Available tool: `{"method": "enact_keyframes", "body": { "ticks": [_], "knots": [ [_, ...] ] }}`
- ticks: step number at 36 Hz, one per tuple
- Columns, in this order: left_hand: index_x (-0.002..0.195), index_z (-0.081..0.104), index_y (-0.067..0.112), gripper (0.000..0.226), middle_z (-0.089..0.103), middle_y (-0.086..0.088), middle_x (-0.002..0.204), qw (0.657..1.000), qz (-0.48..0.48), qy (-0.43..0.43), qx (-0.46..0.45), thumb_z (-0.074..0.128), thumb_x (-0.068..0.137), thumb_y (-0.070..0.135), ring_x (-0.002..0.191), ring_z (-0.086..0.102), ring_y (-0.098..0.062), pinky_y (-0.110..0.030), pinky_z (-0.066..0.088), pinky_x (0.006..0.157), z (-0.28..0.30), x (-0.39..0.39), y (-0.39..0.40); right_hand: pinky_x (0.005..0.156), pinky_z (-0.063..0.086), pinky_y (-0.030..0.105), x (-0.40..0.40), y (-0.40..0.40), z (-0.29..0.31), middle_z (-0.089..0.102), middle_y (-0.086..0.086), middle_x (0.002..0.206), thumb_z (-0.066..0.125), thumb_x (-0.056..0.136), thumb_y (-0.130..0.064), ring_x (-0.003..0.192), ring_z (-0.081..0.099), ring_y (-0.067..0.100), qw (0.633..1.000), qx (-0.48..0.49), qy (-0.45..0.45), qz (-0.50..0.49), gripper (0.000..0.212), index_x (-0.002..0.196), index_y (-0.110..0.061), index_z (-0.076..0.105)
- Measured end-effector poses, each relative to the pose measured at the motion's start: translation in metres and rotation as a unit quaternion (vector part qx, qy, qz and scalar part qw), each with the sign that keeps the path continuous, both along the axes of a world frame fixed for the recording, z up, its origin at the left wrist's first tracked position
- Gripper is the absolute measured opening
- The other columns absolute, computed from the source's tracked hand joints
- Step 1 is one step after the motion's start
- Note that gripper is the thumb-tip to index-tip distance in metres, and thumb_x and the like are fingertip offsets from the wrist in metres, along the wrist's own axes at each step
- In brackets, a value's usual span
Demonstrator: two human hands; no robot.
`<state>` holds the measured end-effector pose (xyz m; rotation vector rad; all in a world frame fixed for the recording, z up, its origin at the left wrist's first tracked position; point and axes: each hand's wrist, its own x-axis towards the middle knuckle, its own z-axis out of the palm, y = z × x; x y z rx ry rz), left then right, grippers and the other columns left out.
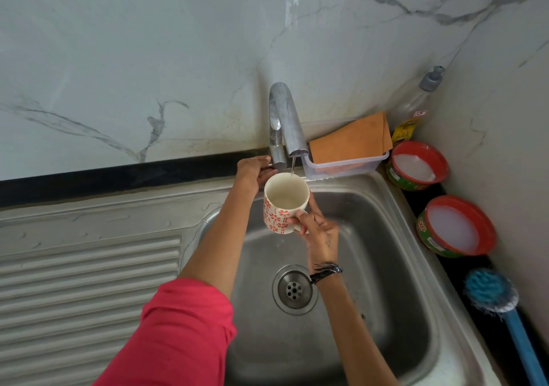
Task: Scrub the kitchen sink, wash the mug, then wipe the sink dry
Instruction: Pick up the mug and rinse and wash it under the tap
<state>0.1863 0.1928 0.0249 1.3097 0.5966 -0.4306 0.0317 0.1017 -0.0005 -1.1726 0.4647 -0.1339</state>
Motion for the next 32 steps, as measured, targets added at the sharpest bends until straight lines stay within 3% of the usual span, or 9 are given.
{"method": "enact_keyframes", "body": {
  "ticks": [5, 8, 12, 14, 18, 23, 26, 28, 32],
  "knots": [
    [0.111, 0.061, -0.002, 0.022, 0.063, -0.015, 0.081, 1.0, -0.003, -0.008, 0.003, 0.052, 0.092, 0.003, 0.061, 0.062, -0.019, -0.023, 0.056, 0.057, -0.002, 0.0, 0.0, 0.089, 0.048, 0.042, 0.0, 0.0, -0.003, 0.074, -0.008, 0.094, 0.063, 0.082, 0.0, 0.072, 0.062, 0.007, 1.0, -0.001, -0.003, -0.005, 0.008, 0.086, -0.004, 0.068],
    [0.111, 0.061, -0.002, 0.021, 0.063, -0.014, 0.077, 1.0, -0.002, -0.005, 0.006, 0.052, 0.092, 0.001, 0.054, 0.063, -0.018, -0.022, 0.055, 0.053, -0.002, 0.002, 0.0, 0.09, 0.045, 0.042, 0.0, 0.0, -0.002, 0.074, 0.003, 0.089, 0.06, 0.083, 0.007, 0.07, 0.064, -0.003, 1.0, 0.008, -0.011, -0.003, 0.027, 0.064, -0.011, 0.066],
    [0.11, 0.061, -0.002, 0.021, 0.063, -0.013, 0.077, 1.0, -0.008, -0.009, 0.007, 0.052, 0.092, 0.002, 0.06, 0.061, -0.019, -0.022, 0.055, 0.053, -0.003, 0.002, 0.001, 0.092, 0.046, 0.039, 0.0, 0.002, 0.002, 0.058, 0.021, 0.127, 0.066, 0.077, -0.002, 0.091, 0.063, -0.009, 1.0, 0.012, -0.022, -0.002, 0.041, 0.04, -0.018, 0.065],
    [0.111, 0.062, -0.001, 0.021, 0.064, -0.013, 0.079, 1.0, -0.013, -0.011, 0.008, 0.052, 0.092, 0.003, 0.061, 0.062, -0.019, -0.022, 0.056, 0.058, -0.004, 0.002, 0.002, 0.093, 0.045, 0.041, 0.0, 0.001, 0.002, 0.056, 0.02, 0.13, 0.061, 0.082, 0.005, 0.09, 0.062, -0.014, 1.0, 0.012, -0.025, -0.008, 0.047, 0.042, -0.018, 0.067],
    [0.111, 0.061, 0.0, 0.021, 0.065, -0.014, 0.082, 1.0, -0.016, -0.011, 0.001, 0.052, 0.092, 0.003, 0.063, 0.063, -0.019, -0.024, 0.056, 0.066, -0.006, 0.002, 0.003, 0.095, 0.045, 0.043, 0.0, 0.0, 0.003, 0.064, 0.018, 0.114, 0.059, 0.083, 0.006, 0.089, 0.063, -0.003, 1.0, 0.014, -0.021, -0.009, 0.036, 0.055, -0.017, 0.066],
    [0.113, 0.06, 0.0, 0.023, 0.064, -0.015, 0.086, 1.0, -0.022, -0.01, -0.007, 0.051, 0.092, 0.001, 0.067, 0.063, -0.02, -0.028, 0.055, 0.071, -0.004, 0.002, 0.005, 0.088, 0.047, 0.034, -0.002, 0.003, 0.01, 0.051, 0.027, 0.131, 0.07, 0.057, -0.032, 0.109, 0.057, 0.015, 1.0, -0.018, -0.025, 0.004, 0.01, 0.051, -0.024, 0.072],
    [0.115, 0.059, -0.001, 0.025, 0.065, -0.018, 0.093, 0.999, -0.028, -0.007, -0.018, 0.052, 0.091, 0.0, 0.069, 0.063, -0.021, -0.032, 0.057, 0.075, -0.003, 0.001, 0.007, 0.091, 0.048, 0.037, -0.002, 0.0, 0.005, 0.053, 0.022, 0.133, 0.071, 0.064, -0.016, 0.11, 0.058, -0.005, 0.999, -0.014, -0.03, 0.005, 0.021, 0.043, -0.018, 0.066],
    [0.115, 0.059, -0.002, 0.025, 0.065, -0.017, 0.091, 0.999, -0.03, -0.01, -0.023, 0.052, 0.091, -0.001, 0.07, 0.063, -0.02, -0.03, 0.055, 0.078, -0.002, -0.001, 0.008, 0.087, 0.049, 0.034, -0.001, -0.001, 0.003, 0.052, 0.019, 0.135, 0.067, 0.072, -0.007, 0.114, 0.058, 0.004, 0.999, -0.021, -0.032, 0.009, 0.034, 0.04, -0.018, 0.065],
    [0.115, 0.059, -0.003, 0.024, 0.063, -0.014, 0.083, 0.999, -0.023, -0.012, -0.027, 0.053, 0.091, 0.001, 0.067, 0.063, -0.019, -0.024, 0.057, 0.061, 0.0, -0.003, 0.008, 0.09, 0.049, 0.034, -0.002, 0.0, 0.007, 0.051, 0.024, 0.133, 0.066, 0.075, -0.005, 0.112, 0.057, -0.004, 0.998, -0.049, -0.025, 0.012, 0.037, 0.041, -0.02, 0.067]
  ]
}}
